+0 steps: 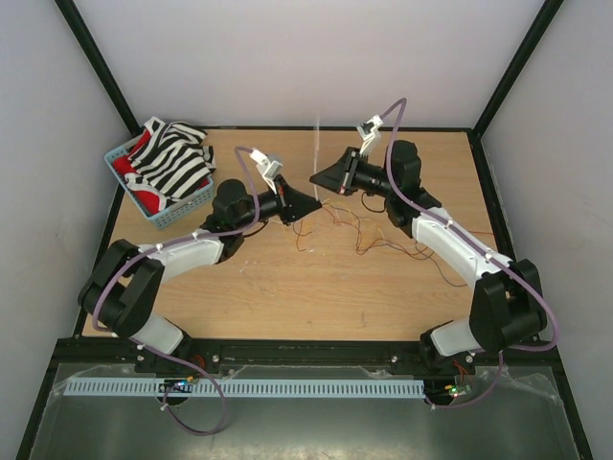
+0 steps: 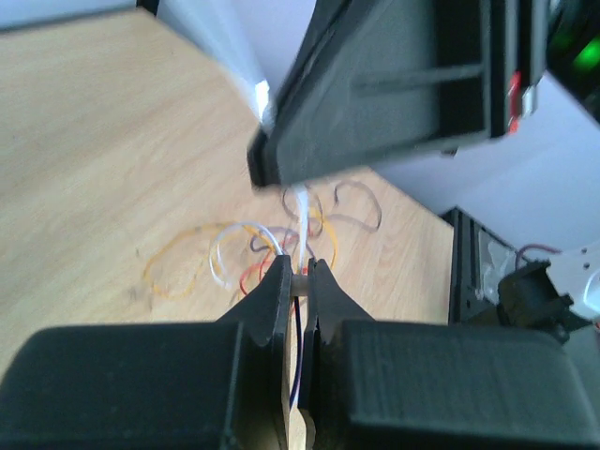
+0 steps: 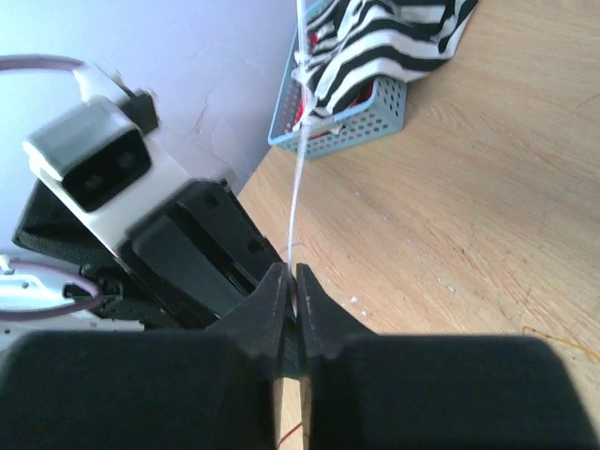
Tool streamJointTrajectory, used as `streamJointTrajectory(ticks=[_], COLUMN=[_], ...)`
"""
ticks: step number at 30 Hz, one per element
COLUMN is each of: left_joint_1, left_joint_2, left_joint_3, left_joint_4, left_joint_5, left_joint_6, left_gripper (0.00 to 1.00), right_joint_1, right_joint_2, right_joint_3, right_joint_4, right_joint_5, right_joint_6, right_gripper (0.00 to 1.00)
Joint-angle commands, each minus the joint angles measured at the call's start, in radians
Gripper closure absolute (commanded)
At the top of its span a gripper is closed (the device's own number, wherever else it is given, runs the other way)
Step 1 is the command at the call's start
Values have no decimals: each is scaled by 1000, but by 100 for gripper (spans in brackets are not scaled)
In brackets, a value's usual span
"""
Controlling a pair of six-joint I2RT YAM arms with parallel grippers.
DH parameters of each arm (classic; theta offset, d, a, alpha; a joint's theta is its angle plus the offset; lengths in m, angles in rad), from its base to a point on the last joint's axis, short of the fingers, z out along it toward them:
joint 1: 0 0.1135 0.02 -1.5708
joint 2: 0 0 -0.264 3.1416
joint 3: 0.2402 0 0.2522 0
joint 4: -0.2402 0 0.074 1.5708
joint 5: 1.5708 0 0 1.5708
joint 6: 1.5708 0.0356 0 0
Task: Zip-tie the wires
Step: Adjust the cable at the center of the board, then place the cable at the center of the board.
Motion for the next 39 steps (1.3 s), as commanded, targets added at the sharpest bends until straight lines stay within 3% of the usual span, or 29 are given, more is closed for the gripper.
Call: streamJointTrajectory(ticks=[1,4,8,12,22,31,39], left_joint_1=[15,38,82,131,156,63,6], left_joint_2=[-52,-87,-97,-61,54,183,394], left_joint_3=[-22,-22,-72,-126,-149,0,137], left_joint_4=[-250,-332,-361,-374,-379,-379,-377], left_joint_5=[20,7,4,12,-45,16,18], left_joint_6=[14,-9,-101,-177,-145,-99,-140], left_gripper=[100,100,100,100,100,100,100], right_joint_1=[-9,-33,-90,-138,-159,-223,-263], right_joint_2=[-74,-97,-139,-178,-209,-266,-292], right_joint_3=[33,2,-44,-93,-142,-232,-251], right_joint_4=[121,119,117,95,-61,-93,-125], right_joint_5=[34,17,-9,-15,41,87,92], right_joint_6=[-48,-62,-66,-98,-272,-306,-326], right_gripper=[73,54,43,41,38,35,32])
